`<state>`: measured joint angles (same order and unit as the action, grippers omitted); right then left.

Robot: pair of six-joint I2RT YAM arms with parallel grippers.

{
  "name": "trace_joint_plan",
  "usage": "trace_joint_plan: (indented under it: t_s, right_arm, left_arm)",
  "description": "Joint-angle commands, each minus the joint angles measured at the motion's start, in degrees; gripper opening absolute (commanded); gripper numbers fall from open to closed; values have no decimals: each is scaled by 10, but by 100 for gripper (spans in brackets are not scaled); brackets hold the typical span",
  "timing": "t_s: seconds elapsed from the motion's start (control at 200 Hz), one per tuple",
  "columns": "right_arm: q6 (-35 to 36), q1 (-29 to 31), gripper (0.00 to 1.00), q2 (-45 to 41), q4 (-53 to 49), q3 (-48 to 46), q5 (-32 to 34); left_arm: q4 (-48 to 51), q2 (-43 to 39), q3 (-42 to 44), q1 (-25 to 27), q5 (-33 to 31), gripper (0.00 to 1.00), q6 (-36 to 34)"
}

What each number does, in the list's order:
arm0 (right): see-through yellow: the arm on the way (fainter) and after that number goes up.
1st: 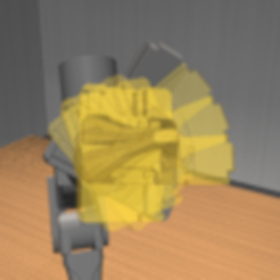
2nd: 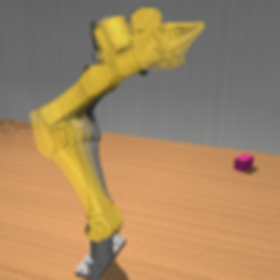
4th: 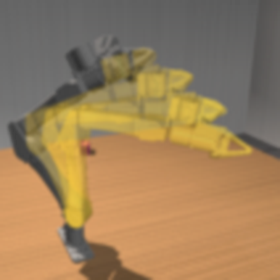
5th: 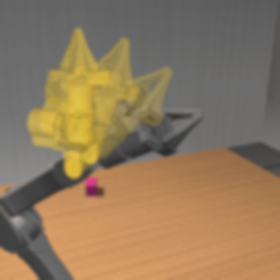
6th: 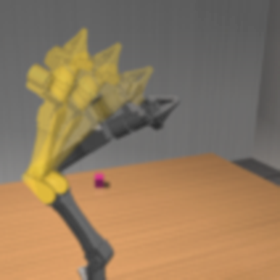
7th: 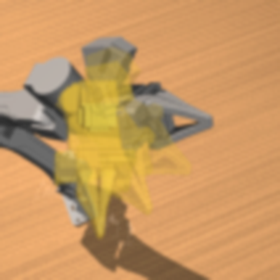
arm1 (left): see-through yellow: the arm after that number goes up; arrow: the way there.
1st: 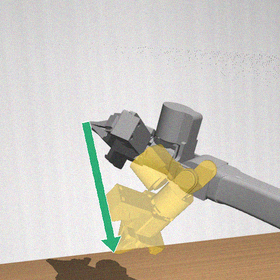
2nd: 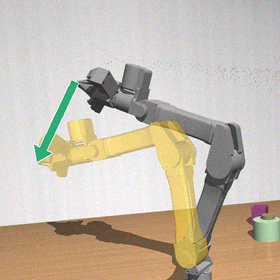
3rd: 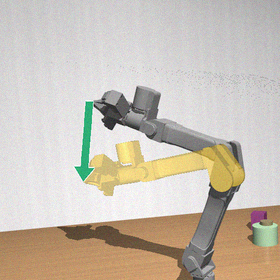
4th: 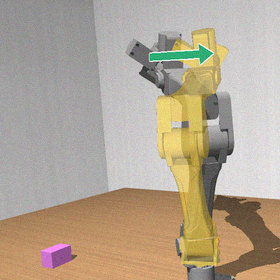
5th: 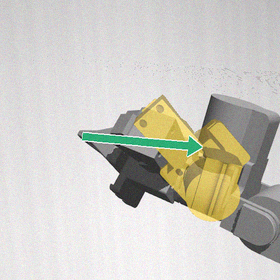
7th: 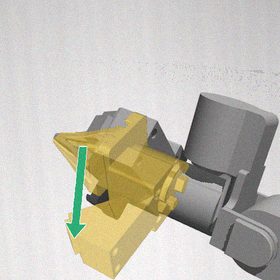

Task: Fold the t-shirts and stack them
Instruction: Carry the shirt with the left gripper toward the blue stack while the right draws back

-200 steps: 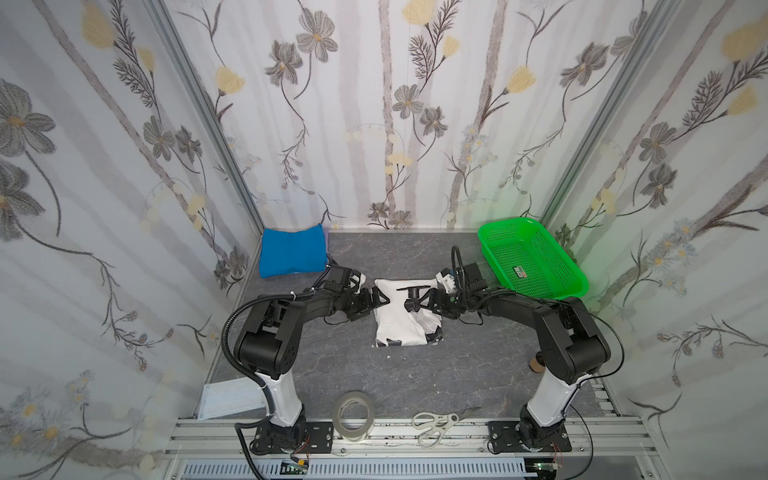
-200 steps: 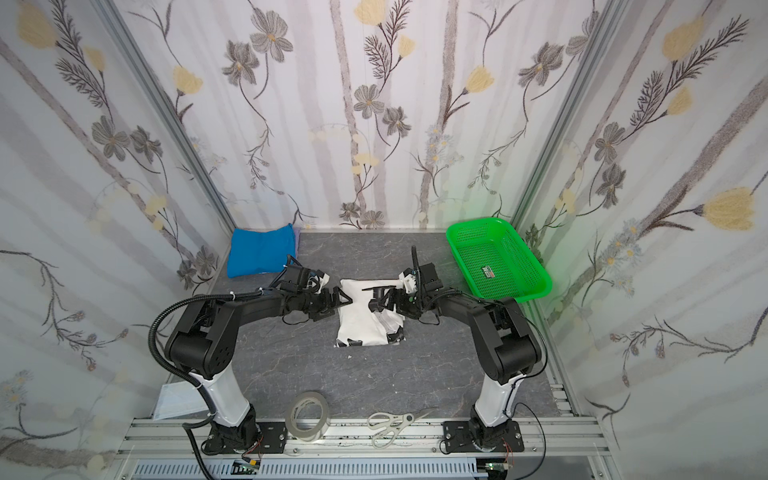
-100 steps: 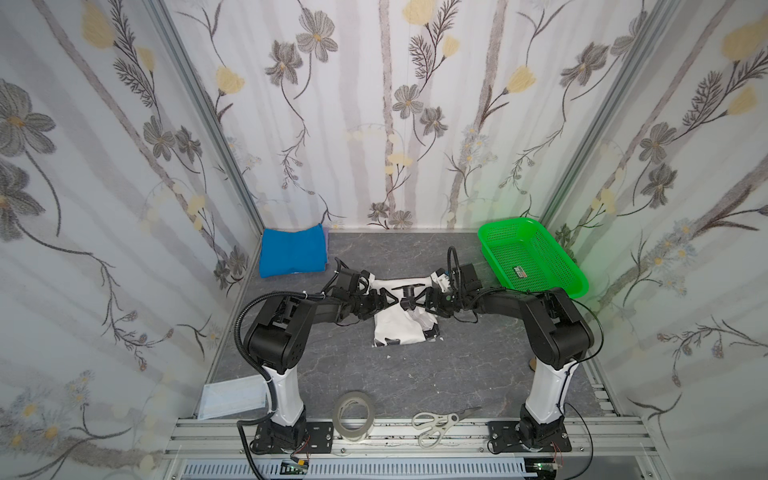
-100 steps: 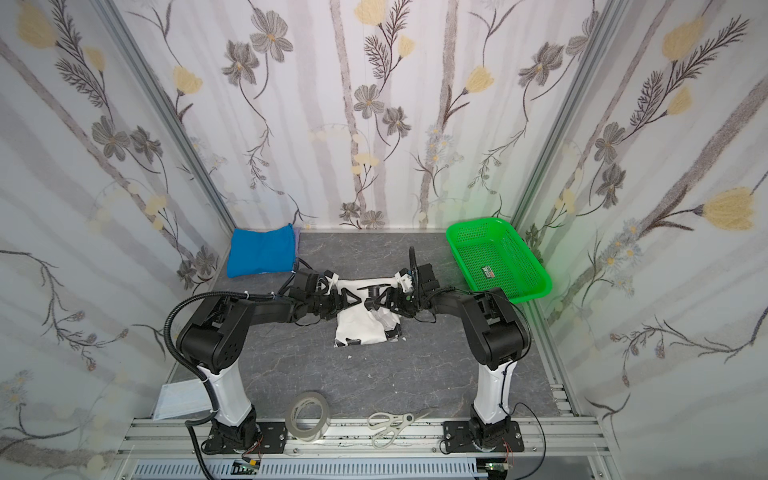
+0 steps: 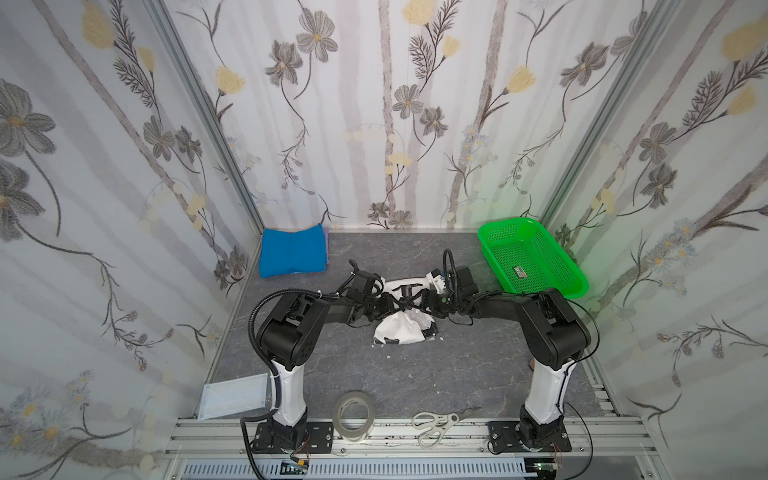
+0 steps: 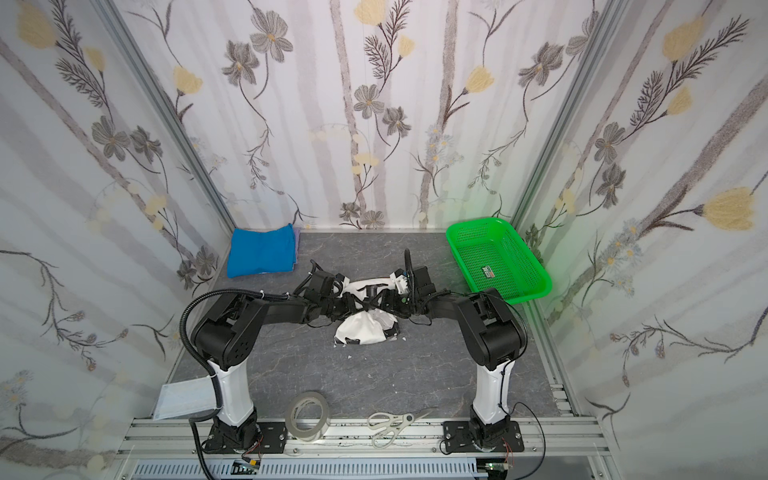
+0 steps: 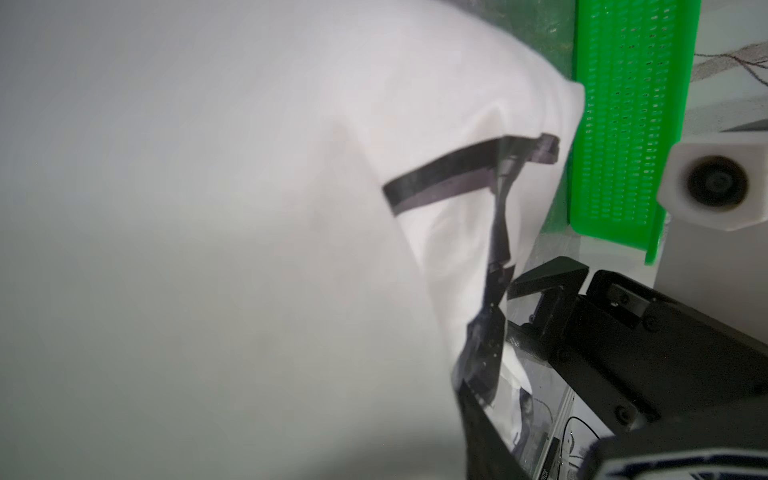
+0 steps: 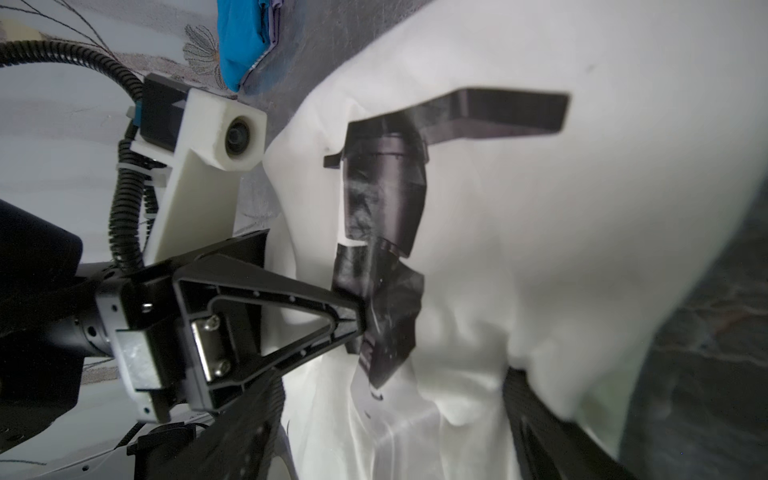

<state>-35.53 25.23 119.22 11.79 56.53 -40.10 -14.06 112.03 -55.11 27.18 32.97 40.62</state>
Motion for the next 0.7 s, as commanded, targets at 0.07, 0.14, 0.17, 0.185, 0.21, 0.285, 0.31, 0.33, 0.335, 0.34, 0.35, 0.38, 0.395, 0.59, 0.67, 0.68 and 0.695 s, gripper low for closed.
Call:
trace_joint_plan:
  t_s: [0.07,0.14,0.17,0.185,0.21,0.285,0.31,0.33,0.335,0.34,0.35,0.38,0.395,0.59,0.67,0.68,0.695]
  right_arm:
    - [-27,1,84,-14,-3,-20,-14]
    - [-30,-10,84,-37,4,-32,-17]
    - [-30,-14,84,-48,2,-36,-19]
    - [-29,-17,84,-53,1,-38,-20]
    - [-27,-21,84,-63,-3,-41,-19]
    - [-18,-28,84,-93,-16,-48,-16]
    - [-16,-30,84,-101,-20,-50,-15]
    - [-14,-32,84,-111,-24,-52,-14]
    - [-14,-33,84,-112,-25,-53,-14]
    - [-14,-34,84,-114,-26,-53,-14]
    - [-13,-35,85,-119,-28,-54,-13]
    - [-11,-38,84,-129,-31,-57,-13]
    - [-10,-39,84,-137,-33,-58,-12]
    - [6,-55,85,-190,-58,-70,-8]
    - [12,-61,85,-208,-62,-79,-8]
    - [13,-61,85,-210,-62,-81,-8]
    - [13,-61,85,-212,-61,-83,-8]
  left_arm:
    - [153,5,-19,-5,-42,3,-13]
    - [196,-8,-39,-18,-55,0,-40]
    - [218,-12,-49,-26,-62,0,-54]
    - [231,-15,-55,-30,-67,0,-63]
    - [258,-17,-68,-36,-75,0,-77]
    - [345,-16,-117,-51,-107,0,-130]
    - [376,-14,-132,-56,-119,0,-147]
    - [396,-13,-145,-60,-128,0,-159]
    - [401,-13,-149,-62,-130,0,-161]
    - [405,-13,-152,-62,-132,0,-164]
    - [415,-13,-158,-65,-137,0,-170]
    - [440,-13,-176,-71,-153,0,-185]
    - [451,-13,-184,-73,-161,0,-192]
    - [583,-4,-319,-112,-235,0,-309]
    - [620,-2,-368,-123,-285,0,-372]
    - [625,0,-375,-125,-290,0,-380]
    - [631,3,-384,-128,-296,0,-388]
